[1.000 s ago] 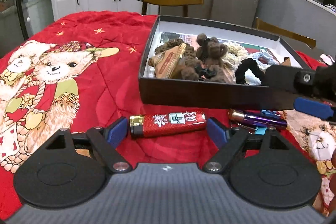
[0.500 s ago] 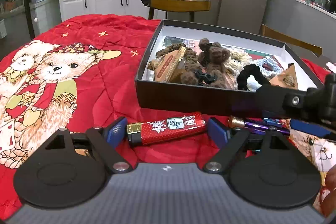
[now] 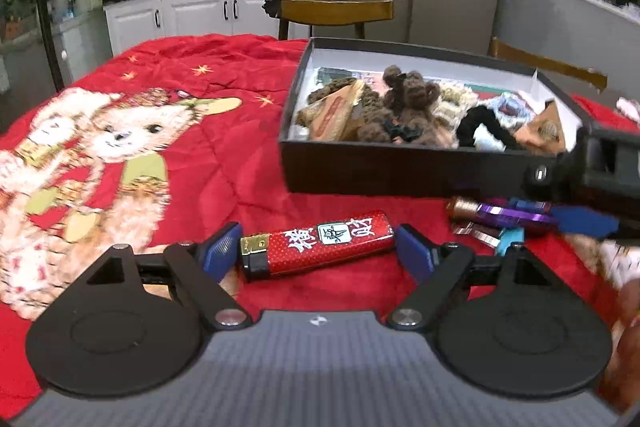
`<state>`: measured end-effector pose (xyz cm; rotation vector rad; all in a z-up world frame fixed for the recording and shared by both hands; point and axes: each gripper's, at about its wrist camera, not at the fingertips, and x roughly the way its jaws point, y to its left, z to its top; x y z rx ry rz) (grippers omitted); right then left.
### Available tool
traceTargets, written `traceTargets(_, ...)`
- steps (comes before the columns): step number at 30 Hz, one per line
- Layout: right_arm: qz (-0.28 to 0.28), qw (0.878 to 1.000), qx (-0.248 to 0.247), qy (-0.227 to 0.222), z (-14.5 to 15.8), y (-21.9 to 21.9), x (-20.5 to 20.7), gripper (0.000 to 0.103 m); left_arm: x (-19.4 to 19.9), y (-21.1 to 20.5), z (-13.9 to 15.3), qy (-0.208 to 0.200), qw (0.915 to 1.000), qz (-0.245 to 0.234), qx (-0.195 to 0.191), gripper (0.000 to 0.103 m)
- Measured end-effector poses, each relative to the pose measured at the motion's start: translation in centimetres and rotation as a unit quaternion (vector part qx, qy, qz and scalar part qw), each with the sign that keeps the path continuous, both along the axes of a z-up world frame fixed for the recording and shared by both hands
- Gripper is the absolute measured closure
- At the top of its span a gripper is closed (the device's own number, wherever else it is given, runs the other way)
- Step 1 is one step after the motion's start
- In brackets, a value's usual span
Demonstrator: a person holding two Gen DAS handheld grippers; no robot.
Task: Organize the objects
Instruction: 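Grasp the red lighter with the left tool while the right tool grasps the purple lighter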
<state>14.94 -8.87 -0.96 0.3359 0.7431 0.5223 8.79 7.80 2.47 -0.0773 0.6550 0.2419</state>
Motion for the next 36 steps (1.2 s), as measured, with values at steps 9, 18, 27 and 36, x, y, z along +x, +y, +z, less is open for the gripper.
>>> traceTargets(9, 0.003, 0.998, -0.05, -0.035, -0.2, 1.6, -0.7, 0.005, -2.6, 0.0, 0.4, -0.028, 0.996, -0.055, 0.066, 0.017)
traceTargets(18, -0.005, 0.986, -0.149, -0.071, -0.5, 4.4, -1.3, 0.007, -1.3, 2.7, -0.2, 0.002, 0.9979, -0.05, 0.041, 0.017)
traceTargets(27, -0.02, 0.979, -0.185, -0.083, -0.6, 4.8, -1.7, 0.023, -1.2, 3.0, -0.3, 0.004, 0.9983, -0.047, 0.035, 0.017)
traceTargets(36, -0.028, 0.984, -0.163, -0.072, -0.2, 3.7, -1.8, 0.023, -1.2, 2.7, -0.4, 0.004, 0.9982, -0.045, 0.04, 0.017)
